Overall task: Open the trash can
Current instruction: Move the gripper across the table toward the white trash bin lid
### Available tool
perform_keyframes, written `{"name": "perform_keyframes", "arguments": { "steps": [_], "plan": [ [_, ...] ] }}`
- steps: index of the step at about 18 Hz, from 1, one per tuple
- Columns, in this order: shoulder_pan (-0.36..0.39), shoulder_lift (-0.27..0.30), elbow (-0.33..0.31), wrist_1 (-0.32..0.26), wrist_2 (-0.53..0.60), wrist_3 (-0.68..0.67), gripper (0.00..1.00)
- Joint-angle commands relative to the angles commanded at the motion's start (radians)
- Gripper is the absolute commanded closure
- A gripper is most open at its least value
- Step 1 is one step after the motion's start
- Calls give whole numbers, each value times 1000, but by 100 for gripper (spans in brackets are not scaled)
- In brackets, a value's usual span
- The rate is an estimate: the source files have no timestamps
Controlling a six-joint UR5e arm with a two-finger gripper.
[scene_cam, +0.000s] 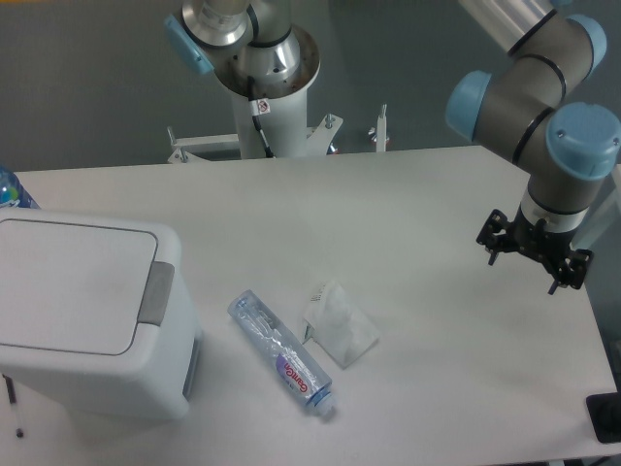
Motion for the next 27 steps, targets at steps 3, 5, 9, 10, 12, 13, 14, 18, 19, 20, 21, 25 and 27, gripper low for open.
{"name": "perform_keyframes", "arguments": {
  "steps": [3, 5, 9, 10, 12, 13, 14, 18, 19, 20, 21, 25, 27],
  "plan": [
    [-34, 0, 41, -69, -2, -101, 0],
    [-61, 0, 52, -85, -6, -170, 0],
    [-97, 5, 75, -120, -11, -279, 0],
    [-103, 5, 95, -152, -11, -299, 0],
    [-120, 6, 141, -224, -26, -338, 0],
    [-126, 8, 160, -252, -47, -360, 0],
    [-134, 11, 175, -272, -70, -383, 0],
    [-178, 20, 195, -303, -133, -462, 0],
    [-189, 20, 204, -304, -141, -485, 0],
    [-201, 20, 210, -304, -149, -503, 0],
    [-210, 21, 219, -304, -159, -519, 0],
    [-241, 47, 238, -313, -210, -563, 0],
    [-267, 63, 241, -318, -221, -585, 0]
  ]
}}
